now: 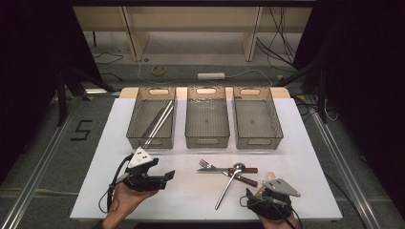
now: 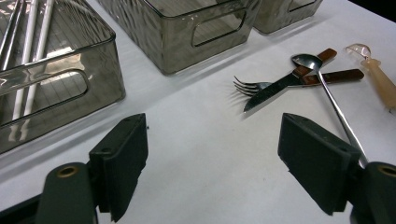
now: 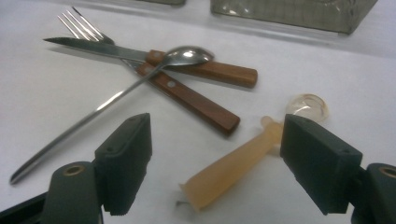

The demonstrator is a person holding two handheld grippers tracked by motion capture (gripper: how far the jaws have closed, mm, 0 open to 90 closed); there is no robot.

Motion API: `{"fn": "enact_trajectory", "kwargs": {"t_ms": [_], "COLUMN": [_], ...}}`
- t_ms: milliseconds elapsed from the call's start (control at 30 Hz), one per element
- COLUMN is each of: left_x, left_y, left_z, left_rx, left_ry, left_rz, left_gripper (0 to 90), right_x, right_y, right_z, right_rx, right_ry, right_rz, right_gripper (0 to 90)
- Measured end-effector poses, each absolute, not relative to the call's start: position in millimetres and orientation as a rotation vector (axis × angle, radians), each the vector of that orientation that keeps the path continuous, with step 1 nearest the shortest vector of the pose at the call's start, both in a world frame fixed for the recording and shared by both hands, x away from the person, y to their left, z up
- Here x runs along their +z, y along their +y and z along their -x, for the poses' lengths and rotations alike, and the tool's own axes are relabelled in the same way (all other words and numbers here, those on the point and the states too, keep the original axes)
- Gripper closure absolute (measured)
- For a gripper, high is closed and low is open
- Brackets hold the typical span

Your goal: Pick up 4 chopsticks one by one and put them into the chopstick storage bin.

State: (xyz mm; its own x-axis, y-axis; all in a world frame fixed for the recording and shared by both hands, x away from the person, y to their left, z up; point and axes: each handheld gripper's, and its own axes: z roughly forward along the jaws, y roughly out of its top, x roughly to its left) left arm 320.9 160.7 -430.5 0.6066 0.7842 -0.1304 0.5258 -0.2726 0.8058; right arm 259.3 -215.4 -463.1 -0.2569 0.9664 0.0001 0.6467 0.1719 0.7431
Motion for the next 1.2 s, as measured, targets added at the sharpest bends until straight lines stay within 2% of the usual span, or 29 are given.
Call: {"fn": "enact_trajectory", "kwargs": {"t_ms": [433,867,1200], "left_x": [-430,-429,-429], "left_y": [160,159,159], "left_z": [-320,-320,-320], "left_rx": [0.369,0.366,0.368], "left_ry": [1.029,1.025,1.024], "left_rz": [-1.954,-1.953,-1.957], "left_gripper": [23.9,24.0,24.2], "right_x": [-469,-478,-485], "right_y": [-230,-238,-235], "right_z": [-285,-297,-300], "right_rx": [0.815,0.765,0.709], "right_ry": [1.959,1.905,1.893], "right_rz": [-1.625,-1.714,-1.729], "right_gripper": [28.7,42.9,45.6]}}
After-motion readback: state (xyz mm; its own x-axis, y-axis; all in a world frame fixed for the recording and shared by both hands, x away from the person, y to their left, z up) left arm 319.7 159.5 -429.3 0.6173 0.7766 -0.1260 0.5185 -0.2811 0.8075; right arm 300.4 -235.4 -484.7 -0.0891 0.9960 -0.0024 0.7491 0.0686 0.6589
